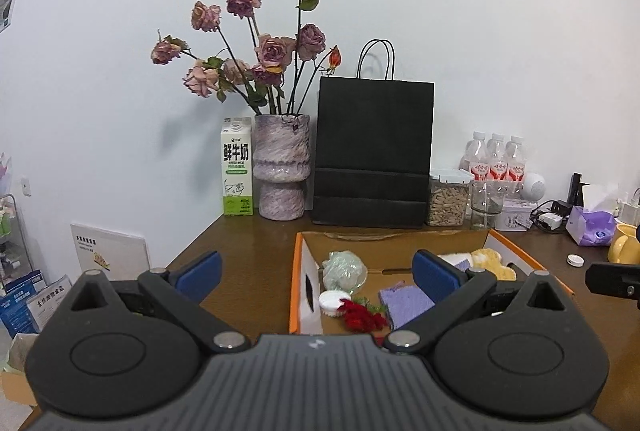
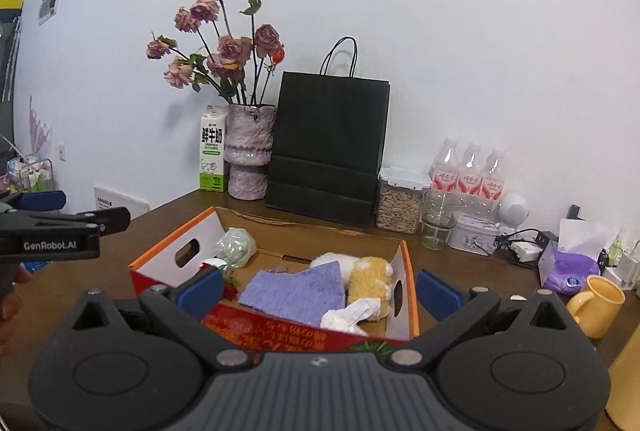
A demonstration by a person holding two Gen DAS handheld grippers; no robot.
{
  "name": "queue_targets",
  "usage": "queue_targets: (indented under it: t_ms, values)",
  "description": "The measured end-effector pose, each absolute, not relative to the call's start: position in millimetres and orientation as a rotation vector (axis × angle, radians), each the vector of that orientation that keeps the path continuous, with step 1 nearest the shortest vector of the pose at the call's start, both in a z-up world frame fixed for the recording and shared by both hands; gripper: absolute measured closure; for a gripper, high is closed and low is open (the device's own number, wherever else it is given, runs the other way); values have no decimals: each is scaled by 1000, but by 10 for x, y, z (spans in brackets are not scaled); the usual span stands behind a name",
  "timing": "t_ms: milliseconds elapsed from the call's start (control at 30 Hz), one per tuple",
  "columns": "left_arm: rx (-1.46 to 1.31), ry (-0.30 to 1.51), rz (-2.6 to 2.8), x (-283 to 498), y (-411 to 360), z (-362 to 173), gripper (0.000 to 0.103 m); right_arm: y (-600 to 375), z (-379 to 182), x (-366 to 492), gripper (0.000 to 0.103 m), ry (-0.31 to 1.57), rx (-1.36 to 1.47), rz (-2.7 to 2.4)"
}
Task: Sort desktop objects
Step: 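Move the right tool to the table and grasp the navy glasses case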
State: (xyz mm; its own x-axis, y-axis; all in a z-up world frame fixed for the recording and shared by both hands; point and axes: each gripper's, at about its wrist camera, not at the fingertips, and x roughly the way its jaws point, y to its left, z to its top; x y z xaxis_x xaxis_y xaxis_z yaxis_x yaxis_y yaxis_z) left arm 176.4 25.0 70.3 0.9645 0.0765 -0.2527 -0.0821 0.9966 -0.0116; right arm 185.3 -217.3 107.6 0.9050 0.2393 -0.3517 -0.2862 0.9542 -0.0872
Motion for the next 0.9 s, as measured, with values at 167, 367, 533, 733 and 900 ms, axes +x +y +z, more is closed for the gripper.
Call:
queue_targets:
  t_ms: [167,367,533,733,900]
  values:
    - [-35,262,86,1515,327,628,0,-2194,974,1610,0,348,-116,277]
    - [-57,300,104,1266,399,409,0,-2242,808,1337,0,337,-54,285]
    - [-66,336,108,1105,430,218,0,-2260,637,1169,0,354,-28,259]
    - [-59,387,101,1003,450,23,0,-2265,415,1000,0,376,-27,212]
    - [-45,407,98,1002,455,-32,0,-2259,334,1055,0,404,-28,180]
